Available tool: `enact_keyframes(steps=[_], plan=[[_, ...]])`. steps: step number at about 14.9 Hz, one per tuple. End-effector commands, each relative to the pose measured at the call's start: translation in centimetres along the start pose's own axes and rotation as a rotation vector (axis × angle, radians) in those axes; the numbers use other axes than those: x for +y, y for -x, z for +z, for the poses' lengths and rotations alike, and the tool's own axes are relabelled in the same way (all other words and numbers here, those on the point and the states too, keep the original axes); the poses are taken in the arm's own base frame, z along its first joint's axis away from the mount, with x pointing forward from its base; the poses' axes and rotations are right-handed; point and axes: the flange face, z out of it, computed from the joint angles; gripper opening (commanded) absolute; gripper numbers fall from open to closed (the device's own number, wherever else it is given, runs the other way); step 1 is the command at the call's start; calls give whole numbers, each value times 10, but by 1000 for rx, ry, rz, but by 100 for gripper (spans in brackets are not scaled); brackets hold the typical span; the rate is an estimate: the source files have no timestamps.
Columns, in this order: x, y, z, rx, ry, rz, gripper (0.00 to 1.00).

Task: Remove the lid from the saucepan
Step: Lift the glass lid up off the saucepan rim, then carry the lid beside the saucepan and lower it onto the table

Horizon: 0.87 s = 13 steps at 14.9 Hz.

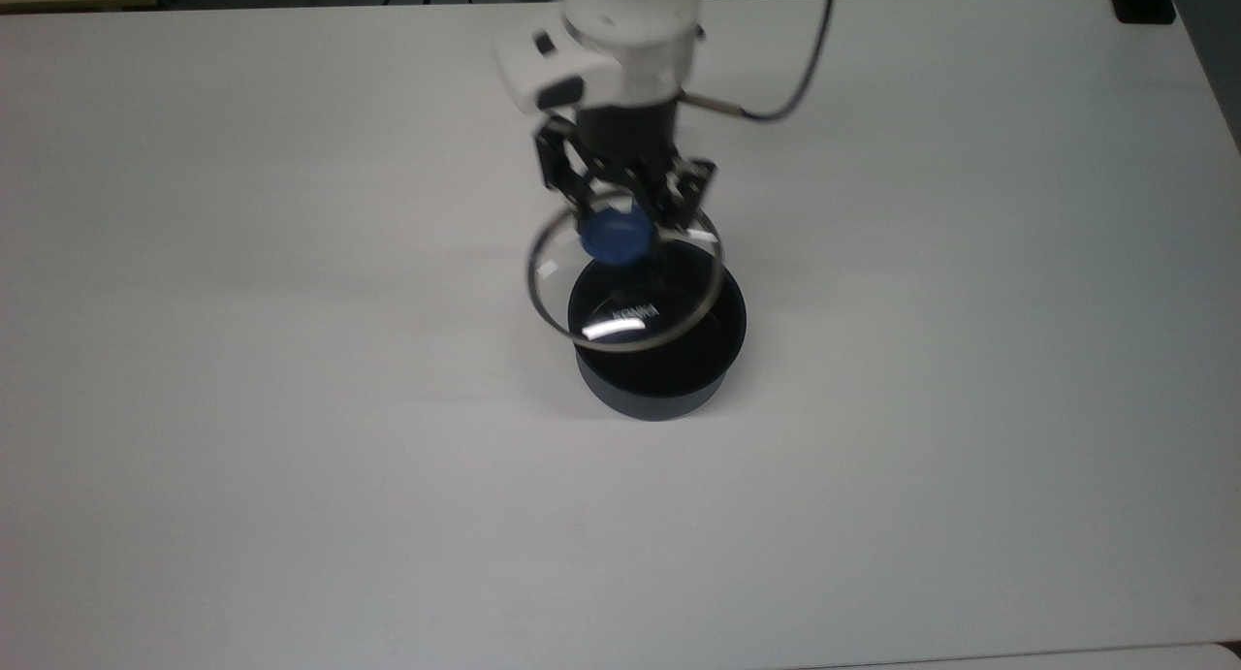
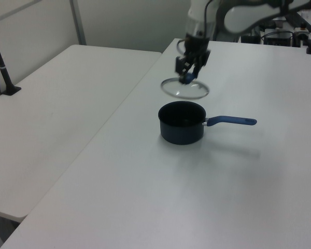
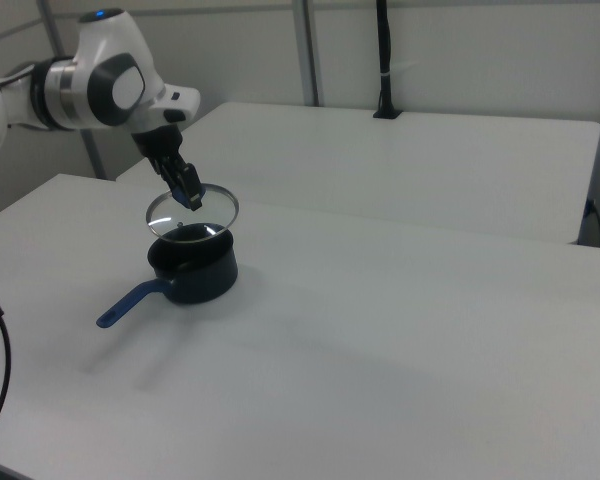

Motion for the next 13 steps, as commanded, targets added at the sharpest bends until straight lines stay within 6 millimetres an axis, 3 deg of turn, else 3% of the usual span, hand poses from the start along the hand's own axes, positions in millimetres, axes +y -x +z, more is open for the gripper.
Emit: enact_keyframes(steps=[1, 3, 5, 8, 10, 13], plan=[[89, 18, -32, -129, 82, -261, 64], [141, 28, -25, -183, 95, -342, 64], [193, 47, 10, -246, 106, -405, 64], [233, 51, 55, -213, 136, -392, 64], [257, 55, 96, -242, 148, -390, 64], [263, 49, 129, -246, 143, -379, 64]])
